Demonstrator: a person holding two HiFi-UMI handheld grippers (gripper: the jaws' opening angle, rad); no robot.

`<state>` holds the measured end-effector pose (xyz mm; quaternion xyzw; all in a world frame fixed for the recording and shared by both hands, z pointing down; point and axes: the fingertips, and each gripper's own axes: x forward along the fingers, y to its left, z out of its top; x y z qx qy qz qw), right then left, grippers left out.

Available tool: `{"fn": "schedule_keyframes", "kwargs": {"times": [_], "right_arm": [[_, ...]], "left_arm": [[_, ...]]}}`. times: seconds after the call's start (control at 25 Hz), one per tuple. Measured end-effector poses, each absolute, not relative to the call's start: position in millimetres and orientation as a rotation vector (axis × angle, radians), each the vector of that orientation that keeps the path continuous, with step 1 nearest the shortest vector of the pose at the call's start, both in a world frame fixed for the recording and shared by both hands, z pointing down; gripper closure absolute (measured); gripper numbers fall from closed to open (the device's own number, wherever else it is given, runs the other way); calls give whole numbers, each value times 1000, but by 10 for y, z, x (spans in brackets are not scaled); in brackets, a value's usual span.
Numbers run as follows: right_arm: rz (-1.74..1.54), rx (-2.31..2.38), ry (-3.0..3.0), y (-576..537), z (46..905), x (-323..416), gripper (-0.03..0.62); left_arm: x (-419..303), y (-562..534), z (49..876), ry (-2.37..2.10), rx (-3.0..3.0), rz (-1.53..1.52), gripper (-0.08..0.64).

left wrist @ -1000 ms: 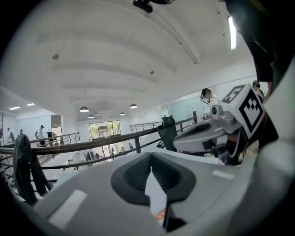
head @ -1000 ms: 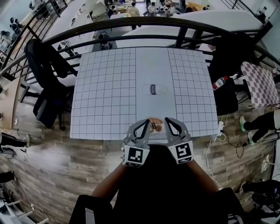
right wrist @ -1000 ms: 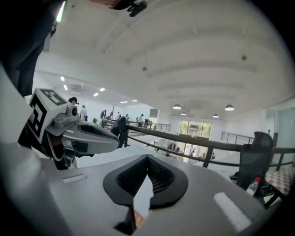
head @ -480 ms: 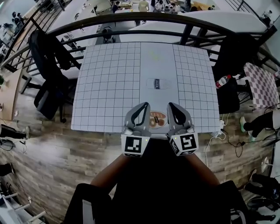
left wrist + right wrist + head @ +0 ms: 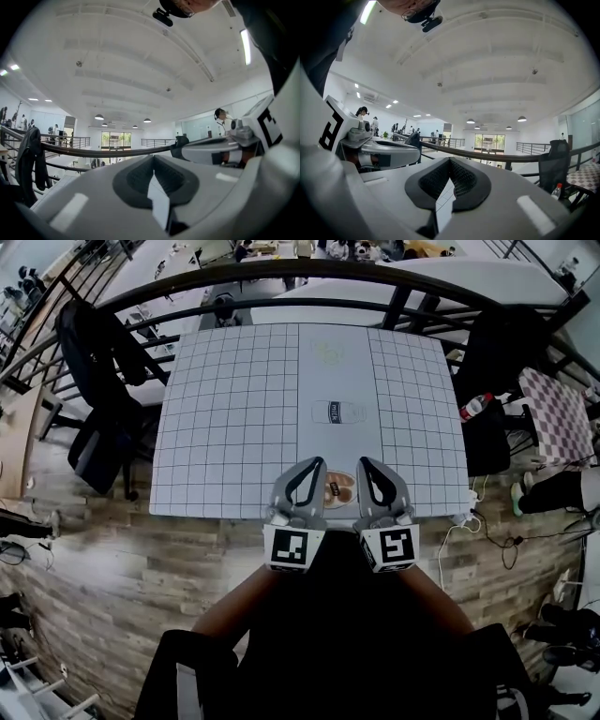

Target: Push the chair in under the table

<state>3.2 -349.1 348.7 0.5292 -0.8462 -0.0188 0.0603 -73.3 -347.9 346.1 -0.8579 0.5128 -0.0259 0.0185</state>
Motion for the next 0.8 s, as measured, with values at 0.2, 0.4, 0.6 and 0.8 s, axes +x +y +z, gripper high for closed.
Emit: {"fn": "schedule_keyframes", "kwargs": {"times": [0.2, 0.4, 0.6, 0.8], "right_arm": [[-100, 1620, -2551, -3509, 3426, 24, 595], [-94, 1609, -2560, -3483, 3451, -25, 595], [-87, 1599, -2579, -3484, 3485, -72, 595], [-128, 1647, -2544, -3538, 3440, 12, 595]], "left_arm": [[-689, -3433, 3477, 1553, -2668, -86, 549], [-726, -3425, 3513, 1566, -2655, -120, 549], [-731, -3392, 3557, 1572, -2672, -127, 549], [-681, -3346, 3543, 1519, -2675, -150, 549]]}}
